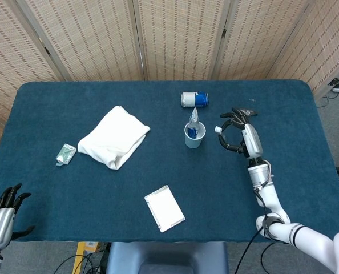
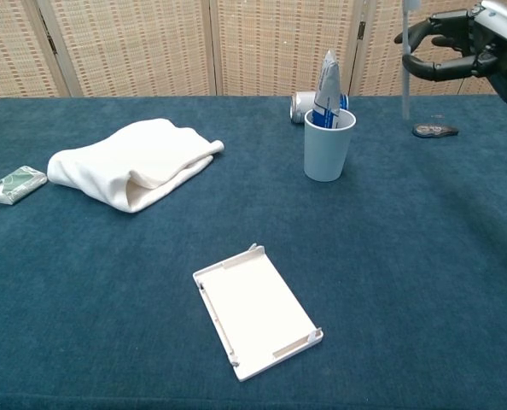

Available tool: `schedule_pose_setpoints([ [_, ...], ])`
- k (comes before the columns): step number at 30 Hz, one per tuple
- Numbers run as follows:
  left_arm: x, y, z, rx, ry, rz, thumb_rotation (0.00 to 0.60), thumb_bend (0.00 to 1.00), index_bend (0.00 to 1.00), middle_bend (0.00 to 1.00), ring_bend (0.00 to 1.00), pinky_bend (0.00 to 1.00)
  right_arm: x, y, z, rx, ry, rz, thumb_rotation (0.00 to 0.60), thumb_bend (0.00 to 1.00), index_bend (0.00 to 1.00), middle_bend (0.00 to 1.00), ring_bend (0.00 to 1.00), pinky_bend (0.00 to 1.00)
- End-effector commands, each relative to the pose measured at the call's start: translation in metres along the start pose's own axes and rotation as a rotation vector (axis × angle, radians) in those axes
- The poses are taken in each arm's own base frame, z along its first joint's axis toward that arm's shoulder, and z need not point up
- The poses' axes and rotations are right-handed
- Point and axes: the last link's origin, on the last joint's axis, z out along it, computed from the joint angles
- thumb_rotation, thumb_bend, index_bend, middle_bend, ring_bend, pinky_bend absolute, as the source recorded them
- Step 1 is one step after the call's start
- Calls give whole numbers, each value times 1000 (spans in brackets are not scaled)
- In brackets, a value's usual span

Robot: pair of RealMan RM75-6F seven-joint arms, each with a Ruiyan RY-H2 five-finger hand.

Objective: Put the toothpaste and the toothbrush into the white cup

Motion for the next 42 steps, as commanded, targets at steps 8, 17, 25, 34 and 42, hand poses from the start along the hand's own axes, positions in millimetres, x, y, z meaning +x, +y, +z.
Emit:
schedule_pose_setpoints([
  [8,0,-4,-3,17,-9,2,600,171,239,77,62,206,-33,-5,39,-92,27,301,600,326,621,277,72,43],
  [17,-1,-7,-1,27,-10,2,600,171,240,77,63,207,-57,-5,56,-112,8,437,600,304,625,276,73,36],
  [25,-2,-10,-3,36,-20,4,600,171,239,77,63,206,-67,4,56,-127,-14,452,600,303,626,276,72,36],
  [34,-3,-11,-2,35,-22,3,600,171,240,77,63,206,-71,12,53,-130,-51,449,600,306,575,210,45,4],
  [42,-4,-10,-2,32,-24,2,600,171,239,77,63,206,-62,18,50,-103,-64,426,600,247,102,73,0,0],
])
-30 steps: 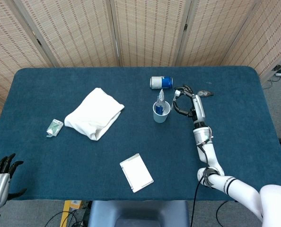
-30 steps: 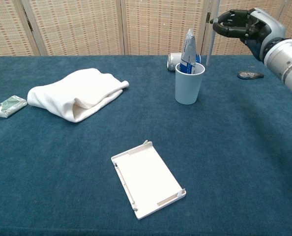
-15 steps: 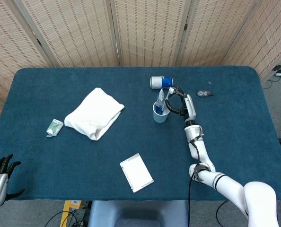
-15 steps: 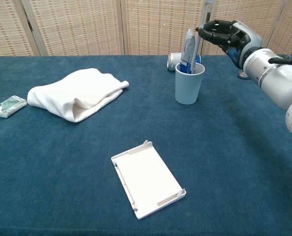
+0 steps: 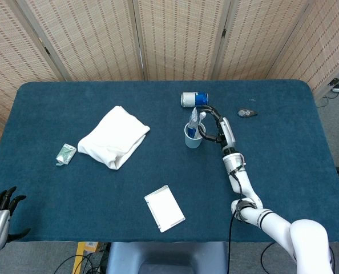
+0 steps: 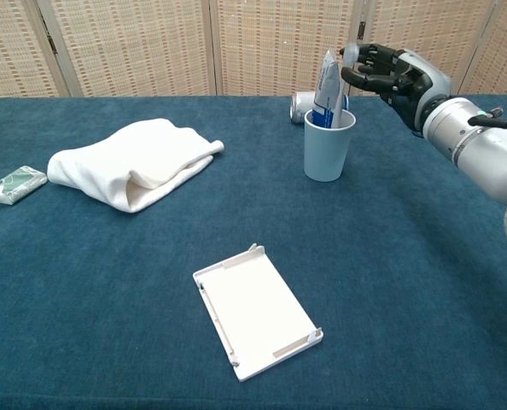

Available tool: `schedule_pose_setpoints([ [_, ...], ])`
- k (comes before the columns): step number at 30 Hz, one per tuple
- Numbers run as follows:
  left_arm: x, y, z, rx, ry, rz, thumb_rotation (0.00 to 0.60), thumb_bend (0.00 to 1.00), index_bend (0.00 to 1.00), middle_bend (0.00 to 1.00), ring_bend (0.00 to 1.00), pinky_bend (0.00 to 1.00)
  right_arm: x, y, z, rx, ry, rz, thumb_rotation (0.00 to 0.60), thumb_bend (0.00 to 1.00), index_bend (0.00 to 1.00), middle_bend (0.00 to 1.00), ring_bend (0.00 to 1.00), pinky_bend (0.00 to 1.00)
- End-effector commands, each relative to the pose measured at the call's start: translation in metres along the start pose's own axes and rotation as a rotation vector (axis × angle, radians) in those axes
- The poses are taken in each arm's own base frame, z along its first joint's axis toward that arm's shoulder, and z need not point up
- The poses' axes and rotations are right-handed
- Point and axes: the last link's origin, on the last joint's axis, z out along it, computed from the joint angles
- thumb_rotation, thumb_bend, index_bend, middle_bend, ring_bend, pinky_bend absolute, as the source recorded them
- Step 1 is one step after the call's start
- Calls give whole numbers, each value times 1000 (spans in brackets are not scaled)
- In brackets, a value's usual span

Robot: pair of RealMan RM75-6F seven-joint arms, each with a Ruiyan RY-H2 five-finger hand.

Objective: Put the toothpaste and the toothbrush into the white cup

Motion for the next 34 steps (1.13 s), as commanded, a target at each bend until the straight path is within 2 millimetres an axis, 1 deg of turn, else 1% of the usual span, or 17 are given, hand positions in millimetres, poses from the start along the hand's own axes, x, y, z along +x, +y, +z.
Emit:
schedule_pose_setpoints([
  [1,0,1,1,-4,1,0,600,171,240,77,63,206,6,-2,-2,17,1,-17,600,247,71,62,0,0],
  [2,0,1,1,-6,2,1,600,171,240,77,63,206,7,-3,-2,25,2,-24,600,247,42,52,0,0],
  [6,2,3,4,-12,12,5,600,171,240,77,63,206,20,-9,-12,67,-7,-108,600,247,18,42,0,0],
  [8,5,3,7,-17,19,11,600,171,239,77,63,206,32,-14,-21,90,-8,-205,600,247,17,47,0,0],
  [10,7,4,10,-23,30,15,600,171,240,77,63,206,47,-20,-33,117,19,-327,600,260,19,74,0,0],
  [12,9,5,13,-29,39,20,600,171,239,77,63,206,61,-27,-48,139,62,-437,600,324,63,119,0,0],
  [13,10,6,14,-33,43,20,600,171,239,77,63,206,67,-30,-55,143,75,-481,600,361,106,141,0,0],
  [14,11,8,16,-37,48,20,600,171,239,77,63,206,73,-33,-62,138,87,-526,600,393,168,157,0,0],
  [16,12,11,19,-48,58,25,600,171,239,77,63,206,86,-39,-80,117,103,-631,600,421,232,166,0,0],
  [17,12,12,21,-54,63,32,600,171,239,77,63,206,94,-45,-90,106,115,-687,600,429,249,169,0,0],
  [19,12,16,24,-66,72,43,600,171,239,77,63,206,104,-52,-107,84,132,-766,600,430,250,177,0,0],
  [20,13,19,26,-75,79,44,600,171,240,77,63,206,110,-55,-118,65,136,-815,600,430,250,180,0,0],
  [21,13,21,27,-79,83,42,600,171,240,77,63,206,112,-57,-124,53,138,-838,600,430,250,181,0,0],
  [24,16,28,33,-98,109,37,600,171,240,77,63,206,127,-61,-158,-19,149,-934,600,430,250,199,0,0],
  [30,19,40,38,-124,136,30,600,171,240,77,63,206,151,-64,-217,-160,182,-984,600,428,250,201,0,0],
  [33,18,45,37,-131,135,32,600,171,239,77,63,206,161,-64,-242,-240,151,-1001,600,387,209,156,0,0],
  [34,18,46,37,-131,136,31,600,171,239,77,63,205,162,-65,-248,-253,143,-1000,600,368,181,131,0,0],
])
